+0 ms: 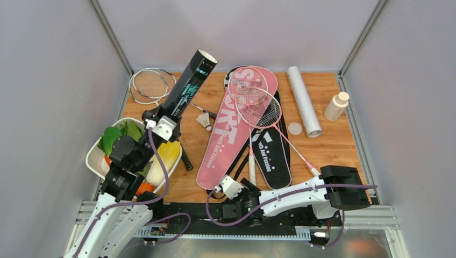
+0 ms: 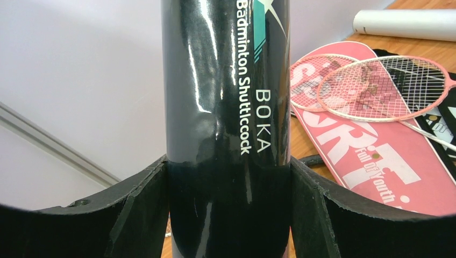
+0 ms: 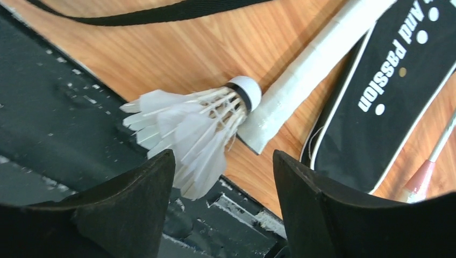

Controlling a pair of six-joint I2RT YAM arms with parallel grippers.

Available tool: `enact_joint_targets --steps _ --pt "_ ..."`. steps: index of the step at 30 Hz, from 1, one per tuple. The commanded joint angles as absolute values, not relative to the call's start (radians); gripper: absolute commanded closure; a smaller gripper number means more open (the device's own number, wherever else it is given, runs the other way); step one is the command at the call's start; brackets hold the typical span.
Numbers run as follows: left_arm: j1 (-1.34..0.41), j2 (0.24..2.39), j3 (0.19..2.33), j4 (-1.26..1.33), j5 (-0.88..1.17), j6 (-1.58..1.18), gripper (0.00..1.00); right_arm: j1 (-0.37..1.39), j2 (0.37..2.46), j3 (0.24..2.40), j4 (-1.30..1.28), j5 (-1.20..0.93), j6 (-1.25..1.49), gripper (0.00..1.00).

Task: Pack up the badminton gear
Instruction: Pick up the shuttlecock at the center of the board.

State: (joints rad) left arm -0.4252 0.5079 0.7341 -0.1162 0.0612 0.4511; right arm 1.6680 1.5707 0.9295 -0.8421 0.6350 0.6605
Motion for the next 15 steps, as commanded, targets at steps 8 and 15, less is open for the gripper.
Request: enact_joint_targets --steps 8,15 --pt "-0.428 0.501 0.781 -0.077 0.084 0.433 0.85 1.676 1.594 0.941 -0.88 0.797 0.773 0.47" --pt "-0.427 0.495 0.777 -0.094 0.085 0.435 0.85 1.677 1.608 0.995 -0.896 0.792 0.822 0.82"
